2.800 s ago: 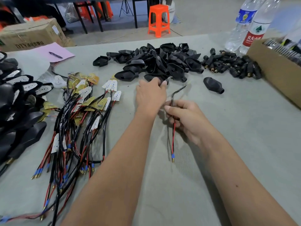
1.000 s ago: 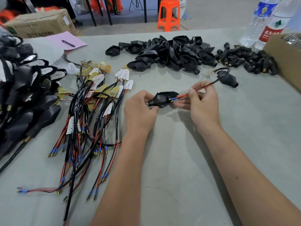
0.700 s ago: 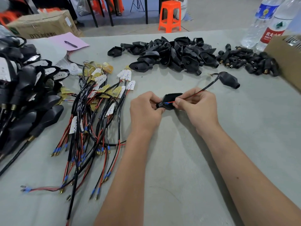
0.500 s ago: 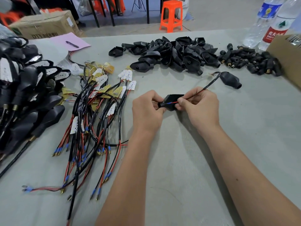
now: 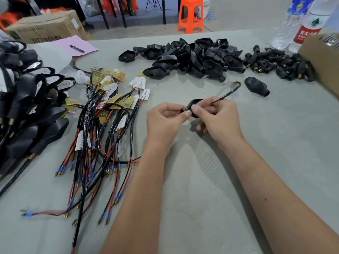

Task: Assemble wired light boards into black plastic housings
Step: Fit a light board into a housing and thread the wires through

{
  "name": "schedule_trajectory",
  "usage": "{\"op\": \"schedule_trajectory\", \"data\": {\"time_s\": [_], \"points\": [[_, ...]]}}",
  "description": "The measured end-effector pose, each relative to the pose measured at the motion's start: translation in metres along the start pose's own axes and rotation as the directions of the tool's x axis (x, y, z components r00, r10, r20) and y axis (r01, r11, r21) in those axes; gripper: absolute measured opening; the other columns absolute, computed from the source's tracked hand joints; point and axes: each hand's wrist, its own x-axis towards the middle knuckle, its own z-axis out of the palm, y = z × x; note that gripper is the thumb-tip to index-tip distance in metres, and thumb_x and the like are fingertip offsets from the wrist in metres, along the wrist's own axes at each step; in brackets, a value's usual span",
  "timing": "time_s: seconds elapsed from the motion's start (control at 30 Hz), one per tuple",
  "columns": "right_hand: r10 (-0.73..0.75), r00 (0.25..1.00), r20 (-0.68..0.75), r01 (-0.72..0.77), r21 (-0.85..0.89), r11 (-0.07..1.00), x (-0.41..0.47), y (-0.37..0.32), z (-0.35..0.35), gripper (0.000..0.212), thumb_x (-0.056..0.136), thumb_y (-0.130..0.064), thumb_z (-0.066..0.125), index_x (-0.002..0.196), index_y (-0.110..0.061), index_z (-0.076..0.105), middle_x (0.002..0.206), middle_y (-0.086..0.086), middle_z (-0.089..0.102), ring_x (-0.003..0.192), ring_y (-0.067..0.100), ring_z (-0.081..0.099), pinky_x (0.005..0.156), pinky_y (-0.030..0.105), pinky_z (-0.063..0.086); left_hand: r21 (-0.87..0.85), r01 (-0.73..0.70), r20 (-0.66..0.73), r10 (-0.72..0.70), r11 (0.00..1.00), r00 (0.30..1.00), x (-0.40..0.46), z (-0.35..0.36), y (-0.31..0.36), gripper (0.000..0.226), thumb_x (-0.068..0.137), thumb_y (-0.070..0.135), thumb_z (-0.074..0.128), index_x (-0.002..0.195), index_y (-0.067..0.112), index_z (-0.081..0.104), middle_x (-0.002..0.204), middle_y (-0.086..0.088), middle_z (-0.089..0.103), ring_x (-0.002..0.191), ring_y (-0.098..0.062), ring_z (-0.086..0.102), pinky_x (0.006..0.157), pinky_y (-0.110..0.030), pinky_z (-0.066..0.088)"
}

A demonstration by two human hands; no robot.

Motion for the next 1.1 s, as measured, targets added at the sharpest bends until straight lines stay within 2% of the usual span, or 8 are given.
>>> {"op": "schedule_trajectory", "data": {"time_s": [0.13, 0.27, 0.47, 0.57, 0.67, 0.73, 0.93, 1.1], "points": [[0.002, 0.998, -0.067, 0.003, 0.074, 0.997, 0.0, -0.002, 0.001, 0.016, 0.099, -0.026, 0.065, 0.095, -0.011, 0.067, 0.085, 0.008, 0.077, 0.048, 0.019, 0.064, 0.039, 0.026, 0.044, -0.188, 0.111, -0.088, -0.129, 0.976, 0.988, 0.001, -0.002, 0.002, 0.018, 0.076, -0.005, 0.085, 0.084, 0.005, 0.071, 0.093, -0.024, 0.075, 0.098, -0.04, 0.074, 0.101, -0.049, 0.055], [-0.06, 0.985, -0.162, 0.052, -0.053, 0.997, 0.001, 0.002, -0.003, 0.016, 0.09, -0.026, 0.077, 0.076, -0.027, 0.068, 0.075, 0.004, 0.074, 0.044, 0.016, 0.058, 0.041, 0.025, 0.041, -0.221, 0.133, -0.04, -0.145, 0.966, 0.989, -0.001, -0.004, 0.004, 0.014, 0.079, -0.002, 0.083, 0.085, 0.006, 0.073, 0.088, -0.017, 0.078, 0.096, -0.035, 0.076, 0.099, -0.04, 0.057], [-0.004, 1.0, -0.003, 0.004, -0.036, 0.999, 0.002, -0.001, -0.006, 0.014, 0.089, -0.034, 0.079, 0.081, -0.023, 0.08, 0.066, -0.005, 0.072, 0.047, 0.005, 0.054, 0.042, 0.017, 0.038, -0.398, 0.171, -0.042, -0.204, 0.901, 0.978, 0.002, -0.004, 0.007, 0.01, 0.091, -0.006, 0.07, 0.1, -0.01, 0.068, 0.096, -0.021, 0.072, 0.079, -0.028, 0.076, 0.083, -0.028, 0.063], [0.067, 0.996, -0.067, -0.052, 0.205, 0.977, 0.002, -0.005, -0.006, 0.026, 0.098, -0.039, 0.067, 0.092, -0.015, 0.077, 0.084, 0.003, 0.077, 0.047, 0.013, 0.055, 0.038, 0.022, 0.037, -0.43, 0.136, -0.107, -0.2, 0.893, 0.974, 0.003, -0.003, 0.006, 0.014, 0.091, -0.008, 0.069, 0.104, -0.013, 0.067, 0.092, -0.02, 0.071, 0.075, -0.026, 0.076, 0.082, -0.029, 0.063], [0.181, 0.973, -0.146, -0.079, 0.525, 0.847, 0.006, -0.008, -0.014, 0.026, 0.102, -0.033, 0.063, 0.095, -0.011, 0.076, 0.078, 0.005, 0.07, 0.05, 0.013, 0.051, 0.039, 0.022, 0.035, -0.422, 0.137, -0.084, -0.189, 0.896, 0.978, 0.004, -0.005, 0.006, 0.006, 0.091, -0.007, 0.069, 0.097, -0.01, 0.068, 0.083, -0.014, 0.071, 0.074, -0.023, 0.076, 0.085, -0.033, 0.063], [0.215, 0.965, -0.15, -0.086, 0.593, 0.801, 0.008, -0.009, -0.019, 0.023, 0.102, -0.025, 0.064, 0.092, -0.008, 0.077, 0.073, 0.003, 0.065, 0.051, 0.011, 0.05, 0.041, 0.021, 0.034, -0.406, 0.133, -0.066, -0.174, 0.904, 0.983, 0.004, -0.006, 0.007, 0.005, 0.091, -0.006, 0.07, 0.095, -0.008, 0.069, 0.081, -0.012, 0.07, 0.074, -0.023, 0.075, 0.086, -0.034, 0.063], [0.144, 0.988, -0.065, -0.113, 0.342, 0.933, 0.004, -0.008, -0.009, 0.015, 0.097, -0.012, 0.07, 0.092, 0.0, 0.076, 0.072, 0.003, 0.071, 0.048, 0.01, 0.051, 0.04, 0.02, 0.037, -0.405, 0.138, -0.022, -0.161, 0.904, 0.987, -0.002, 0.008, 0.007, 0.029, 0.088, 0.001, 0.077, 0.113, -0.006, 0.064, 0.087, -0.012, 0.074, 0.075, -0.024, 0.074, 0.078, -0.027, 0.062], [0.171, 0.985, -0.016, -0.153, 0.37, 0.916, 0.005, -0.013, -0.012, 0.015, 0.095, -0.017, 0.072, 0.09, -0.003, 0.073, 0.072, 0.004, 0.065, 0.047, 0.01, 0.046, 0.037, 0.018, 0.031, -0.404, 0.103, -0.085, -0.15, 0.909, 0.985, 0.0, 0.008, 0.007, 0.004, 0.09, -0.007, 0.071, 0.092, -0.004, 0.07, 0.076, -0.009, 0.071, 0.07, -0.02, 0.068, 0.072, -0.023, 0.06]]}}
